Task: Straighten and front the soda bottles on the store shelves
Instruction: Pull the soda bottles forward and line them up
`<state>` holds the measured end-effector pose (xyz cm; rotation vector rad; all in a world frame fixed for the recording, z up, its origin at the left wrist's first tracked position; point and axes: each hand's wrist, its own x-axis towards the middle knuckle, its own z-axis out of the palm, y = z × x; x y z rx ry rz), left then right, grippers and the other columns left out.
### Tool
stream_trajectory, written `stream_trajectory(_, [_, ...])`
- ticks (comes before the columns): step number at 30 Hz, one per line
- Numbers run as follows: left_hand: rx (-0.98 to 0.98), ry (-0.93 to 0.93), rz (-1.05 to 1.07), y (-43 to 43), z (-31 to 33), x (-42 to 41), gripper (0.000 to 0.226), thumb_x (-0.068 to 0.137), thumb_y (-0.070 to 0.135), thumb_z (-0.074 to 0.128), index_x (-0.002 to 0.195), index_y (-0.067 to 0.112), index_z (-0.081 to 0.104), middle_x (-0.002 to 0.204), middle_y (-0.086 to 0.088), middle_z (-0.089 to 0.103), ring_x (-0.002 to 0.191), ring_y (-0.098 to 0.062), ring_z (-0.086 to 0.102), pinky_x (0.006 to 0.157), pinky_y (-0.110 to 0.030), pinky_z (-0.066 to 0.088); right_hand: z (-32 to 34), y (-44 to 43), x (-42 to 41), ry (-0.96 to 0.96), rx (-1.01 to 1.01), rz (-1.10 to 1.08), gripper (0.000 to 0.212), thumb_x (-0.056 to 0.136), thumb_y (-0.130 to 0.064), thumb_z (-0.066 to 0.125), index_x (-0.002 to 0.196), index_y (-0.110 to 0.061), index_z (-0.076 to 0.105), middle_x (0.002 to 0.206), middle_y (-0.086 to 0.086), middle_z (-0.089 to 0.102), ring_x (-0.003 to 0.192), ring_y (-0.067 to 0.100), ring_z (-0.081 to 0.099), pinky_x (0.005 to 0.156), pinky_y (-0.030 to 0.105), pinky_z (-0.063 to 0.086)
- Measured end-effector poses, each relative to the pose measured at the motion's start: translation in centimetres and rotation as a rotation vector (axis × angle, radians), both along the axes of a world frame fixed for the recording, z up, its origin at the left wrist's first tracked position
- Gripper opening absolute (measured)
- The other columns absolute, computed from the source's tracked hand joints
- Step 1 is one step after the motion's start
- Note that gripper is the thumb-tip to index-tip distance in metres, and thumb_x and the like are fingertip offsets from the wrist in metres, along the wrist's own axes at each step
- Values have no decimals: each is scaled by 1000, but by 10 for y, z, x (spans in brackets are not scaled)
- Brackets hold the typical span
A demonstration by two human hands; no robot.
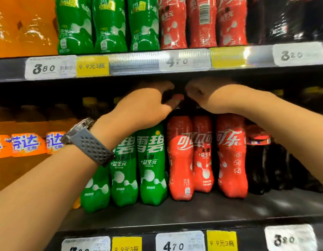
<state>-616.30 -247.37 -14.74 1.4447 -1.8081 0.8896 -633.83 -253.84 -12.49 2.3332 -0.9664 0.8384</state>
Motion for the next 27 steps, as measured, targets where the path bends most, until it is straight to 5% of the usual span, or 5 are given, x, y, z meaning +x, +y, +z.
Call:
stream_trajectory(5, [33, 123, 58, -29, 6, -19, 39, 83, 58, 56, 103, 26, 63, 106, -2, 67, 96, -26, 61, 81, -32, 49, -3, -16, -11, 0, -22, -163, 40, 98, -41, 39, 124, -15, 55, 128, 12, 55, 115, 33, 51, 96, 37, 42])
stream_trajectory(12, [33, 231, 81, -37, 12, -24, 30, 77, 49, 69, 67, 24, 55, 80, -2, 67, 75, -24, 63, 70, -32, 51, -7, -29, -6, -22, -86, -180, 44, 88, -58, 49, 112, -22, 59, 107, 6, 61, 96, 29, 58, 79, 37, 49])
stream_trajectory(17, [83, 231, 77, -34, 13, -19, 25, 82, 40, 68, 66, 27, 53, 79, -1, 67, 78, -24, 63, 66, -28, 40, -2, -32, -9, -61, 24, -98, 34, 88, -51, 56, 99, -20, 63, 97, 5, 63, 89, 28, 59, 79, 37, 51])
stream_trajectory(21, [93, 208, 59, -28, 13, -19, 14, 85, 38, 66, 79, 27, 58, 82, 0, 64, 82, -24, 62, 72, -30, 46, 4, -30, -14, -54, 128, 5, 25, 89, -44, 57, 96, -21, 66, 94, 3, 64, 86, 24, 59, 79, 34, 49])
stream_trajectory(27, [120, 233, 11, -23, 13, -23, 15, 88, 31, 65, 95, 17, 67, 94, -10, 68, 90, -29, 63, 85, -39, 50, 4, -33, -20, -65, 146, 49, 25, 91, -43, 57, 94, -20, 64, 87, 1, 61, 79, 20, 55, 61, 27, 37])
